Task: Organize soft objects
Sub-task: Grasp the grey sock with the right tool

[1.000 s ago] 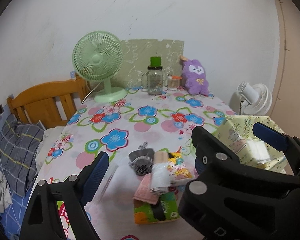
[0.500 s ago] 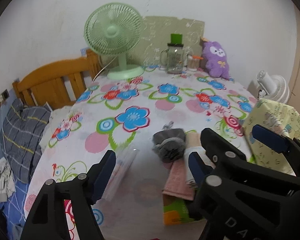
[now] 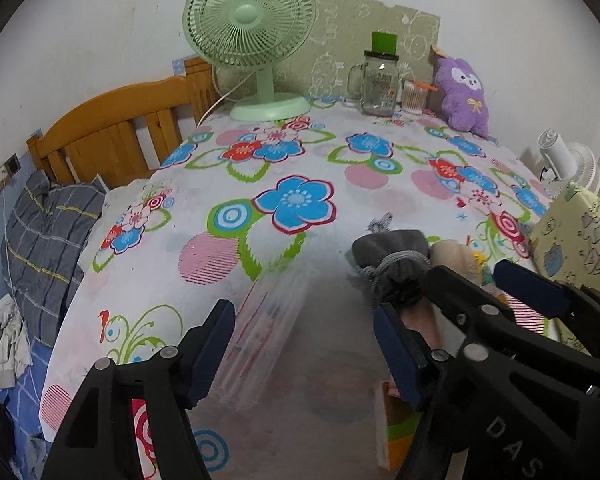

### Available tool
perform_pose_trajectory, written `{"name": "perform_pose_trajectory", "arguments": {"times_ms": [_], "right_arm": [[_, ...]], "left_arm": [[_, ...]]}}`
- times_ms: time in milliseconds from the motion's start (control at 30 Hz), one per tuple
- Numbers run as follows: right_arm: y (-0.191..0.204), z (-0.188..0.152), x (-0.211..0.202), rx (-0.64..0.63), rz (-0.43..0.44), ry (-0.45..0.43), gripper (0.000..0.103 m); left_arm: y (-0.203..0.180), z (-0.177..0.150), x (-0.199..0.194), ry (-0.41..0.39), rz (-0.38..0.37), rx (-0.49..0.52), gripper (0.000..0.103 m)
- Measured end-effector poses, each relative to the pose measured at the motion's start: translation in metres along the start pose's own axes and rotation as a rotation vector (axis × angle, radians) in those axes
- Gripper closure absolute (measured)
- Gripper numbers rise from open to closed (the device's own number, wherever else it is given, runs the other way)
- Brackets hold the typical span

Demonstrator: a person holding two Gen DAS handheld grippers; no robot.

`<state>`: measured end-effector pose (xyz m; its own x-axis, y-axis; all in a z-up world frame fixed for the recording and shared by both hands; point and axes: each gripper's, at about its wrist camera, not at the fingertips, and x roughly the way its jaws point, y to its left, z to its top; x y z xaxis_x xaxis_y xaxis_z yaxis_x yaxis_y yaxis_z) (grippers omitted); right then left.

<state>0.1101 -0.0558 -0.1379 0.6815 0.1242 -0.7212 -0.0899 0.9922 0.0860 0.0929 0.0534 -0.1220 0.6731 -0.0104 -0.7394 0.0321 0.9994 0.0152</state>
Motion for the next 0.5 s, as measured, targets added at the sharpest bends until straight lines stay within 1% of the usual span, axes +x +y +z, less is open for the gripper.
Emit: {"name": "perform_pose_trajectory", "arguments": {"times_ms": [33,100,200,267,333,400,500], "right_arm": [[0.001,0.0,0.003,-0.005,0.003,0.012,0.057],[0.004,-0.001,0.009,-0.016,0.002,0.034,0.061],[0.005,-0.002,0.012,-0.018,0.003,0.046,0.069],[0.006,-0.003,0.015,-0.016,0.007,0.057,0.079],[0.006,-0.003,0.016,-0.01,0.002,0.06,0.084],[0.006,-0.003,0.016,-0.01,0.0,0.057,0.087],[0.008,-0.002,0.016,-0.011,0.002,0.049,0.088]], "left_arm": [[0.0,0.0,0.002,0.005,0.001,0.001,0.029],[0.0,-0.002,0.005,0.015,-0.003,0.001,0.029],[0.0,-0.003,0.008,0.03,-0.012,0.006,0.029],[-0.001,-0.003,0.01,0.038,-0.017,0.008,0.029],[0.0,-0.003,0.011,0.04,-0.016,0.009,0.029],[0.003,-0.002,0.012,0.036,-0.012,0.004,0.029],[0.009,0.0,0.014,0.035,0.0,-0.008,0.029]]}}
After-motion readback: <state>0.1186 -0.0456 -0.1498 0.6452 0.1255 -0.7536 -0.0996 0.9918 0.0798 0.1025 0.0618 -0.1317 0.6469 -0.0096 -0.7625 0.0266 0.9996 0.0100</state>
